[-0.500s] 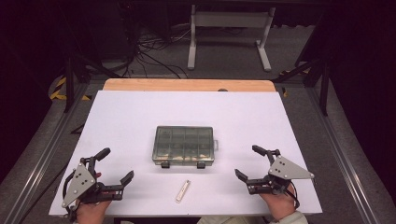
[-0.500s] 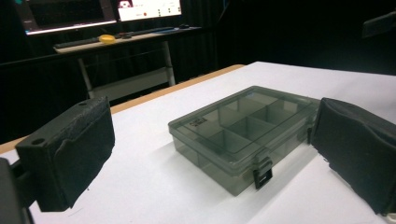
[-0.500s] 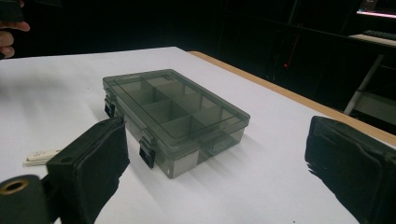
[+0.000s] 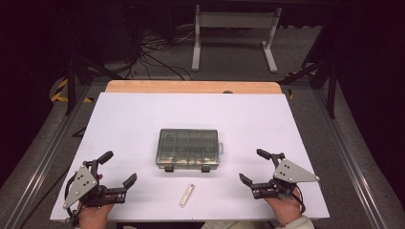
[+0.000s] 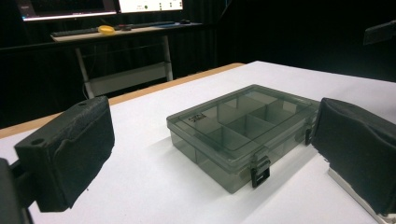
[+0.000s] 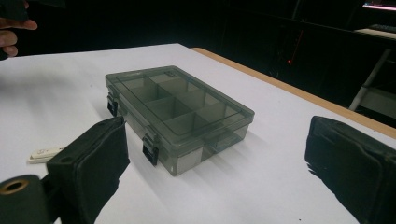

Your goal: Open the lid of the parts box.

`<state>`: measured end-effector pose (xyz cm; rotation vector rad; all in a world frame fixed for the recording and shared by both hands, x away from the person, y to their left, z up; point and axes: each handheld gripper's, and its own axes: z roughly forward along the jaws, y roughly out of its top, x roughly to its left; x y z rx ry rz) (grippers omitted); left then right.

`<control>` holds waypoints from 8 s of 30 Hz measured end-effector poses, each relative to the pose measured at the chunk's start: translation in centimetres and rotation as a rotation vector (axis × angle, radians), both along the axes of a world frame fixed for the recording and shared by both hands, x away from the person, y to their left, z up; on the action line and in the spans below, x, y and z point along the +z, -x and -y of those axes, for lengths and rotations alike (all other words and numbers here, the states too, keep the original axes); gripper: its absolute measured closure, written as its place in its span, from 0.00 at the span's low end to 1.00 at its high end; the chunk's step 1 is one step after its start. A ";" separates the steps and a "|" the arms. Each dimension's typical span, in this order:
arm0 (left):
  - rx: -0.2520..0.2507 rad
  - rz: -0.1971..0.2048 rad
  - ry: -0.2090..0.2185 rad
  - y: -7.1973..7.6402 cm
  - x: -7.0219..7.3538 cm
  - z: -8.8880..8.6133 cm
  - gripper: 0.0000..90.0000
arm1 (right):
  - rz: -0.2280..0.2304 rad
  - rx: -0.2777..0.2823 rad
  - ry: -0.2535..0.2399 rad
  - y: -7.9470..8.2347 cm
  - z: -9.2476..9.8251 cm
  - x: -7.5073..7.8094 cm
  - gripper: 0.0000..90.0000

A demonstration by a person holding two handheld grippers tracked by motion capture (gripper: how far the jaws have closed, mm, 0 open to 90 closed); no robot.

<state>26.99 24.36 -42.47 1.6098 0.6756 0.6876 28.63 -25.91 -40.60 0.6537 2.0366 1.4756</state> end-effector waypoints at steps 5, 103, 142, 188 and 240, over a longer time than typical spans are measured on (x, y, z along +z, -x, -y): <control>-0.008 -0.013 0.005 -0.2 -0.1 0.2 0.00 | -0.003 0.002 -0.002 -0.1 -0.1 -0.1 0.07; -0.217 -0.427 -0.323 -8.4 -2.1 5.9 0.02 | -0.318 0.089 0.220 -6.0 -6.6 -3.6 0.09; -0.216 -0.460 -0.377 -8.3 -2.6 5.2 0.63 | -0.316 0.082 0.263 -5.8 -6.8 -4.0 0.64; -0.257 -0.465 -0.380 -8.3 -2.6 5.3 0.80 | -0.331 0.086 0.258 -5.8 -6.9 -4.1 0.79; -0.237 -0.342 -0.100 -8.2 -1.3 4.2 1.00 | -0.231 0.088 0.109 -5.5 -6.8 -2.7 0.85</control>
